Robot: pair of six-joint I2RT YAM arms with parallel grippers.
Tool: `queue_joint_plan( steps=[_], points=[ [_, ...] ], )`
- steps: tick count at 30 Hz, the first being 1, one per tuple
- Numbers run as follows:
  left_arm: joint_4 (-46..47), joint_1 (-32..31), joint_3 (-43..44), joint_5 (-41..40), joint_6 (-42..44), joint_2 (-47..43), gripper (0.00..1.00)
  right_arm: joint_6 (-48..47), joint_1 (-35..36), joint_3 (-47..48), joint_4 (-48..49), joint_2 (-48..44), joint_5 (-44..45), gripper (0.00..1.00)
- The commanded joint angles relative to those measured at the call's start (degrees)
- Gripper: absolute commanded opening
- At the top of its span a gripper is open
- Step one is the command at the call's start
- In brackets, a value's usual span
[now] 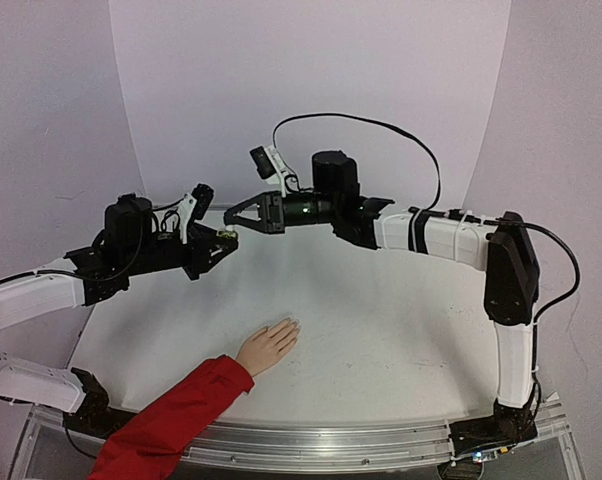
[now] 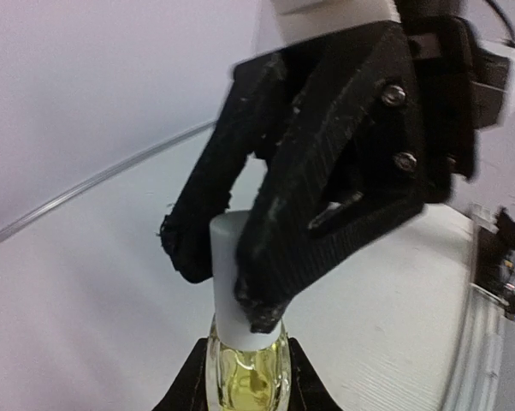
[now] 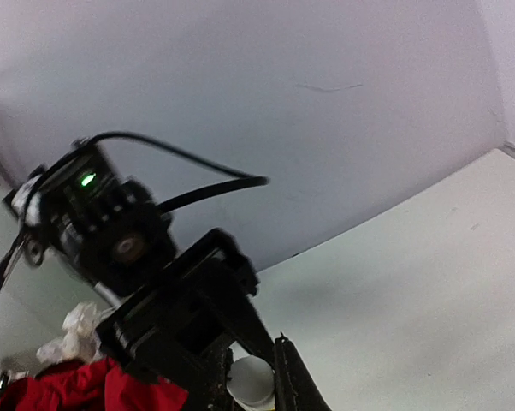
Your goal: Paint the nails
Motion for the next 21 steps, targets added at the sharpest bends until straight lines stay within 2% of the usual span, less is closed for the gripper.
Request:
queue_joint_plan(
  steps=[1, 3, 5, 11, 14, 15, 17, 18, 21],
  points=[
    [4.8, 0.0, 5.5, 38.6, -3.4, 1.0, 0.0, -10.1, 1.5, 2.2, 2.3, -3.7, -40.7, 0.0],
    [4.8, 0.0, 7.5, 47.4, -5.7, 3.1, 0.0, -10.0, 1.5, 0.8, 2.1, -4.6, -45.4, 0.0],
    [4.8, -0.1, 8.8, 50.6, -7.1, 4.6, 0.0, -9.9, 1.6, -0.5, 2.0, -5.1, -48.4, 0.0],
    [4.8, -0.2, 9.7, 46.4, -6.9, 4.8, 0.0, -12.4, 1.2, -2.8, 2.1, -7.6, -47.9, 0.0],
    [4.8, -0.2, 9.6, 42.5, -6.8, 4.5, 0.0, -11.8, -1.1, -3.2, 2.2, -8.5, -42.6, 0.0],
    [4.8, -0.2, 9.3, 40.6, -6.6, 4.4, 0.0, -11.3, -2.1, -3.7, 2.2, -8.9, -39.3, 0.04],
    [4.8, -0.2, 8.3, 34.2, -6.0, 3.6, 0.0, -10.5, -4.3, -5.4, 2.1, -10.1, -31.8, 0.31],
    [4.8, -0.2, 7.5, 29.8, -5.4, 3.0, 0.0, -10.1, -5.4, -6.3, 1.7, -10.8, -27.8, 0.4],
    [4.7, -0.1, 4.5, 15.0, -3.0, 0.2, 0.0, -9.4, -7.5, -9.5, 0.6, -13.6, -16.5, 0.59]
  ],
)
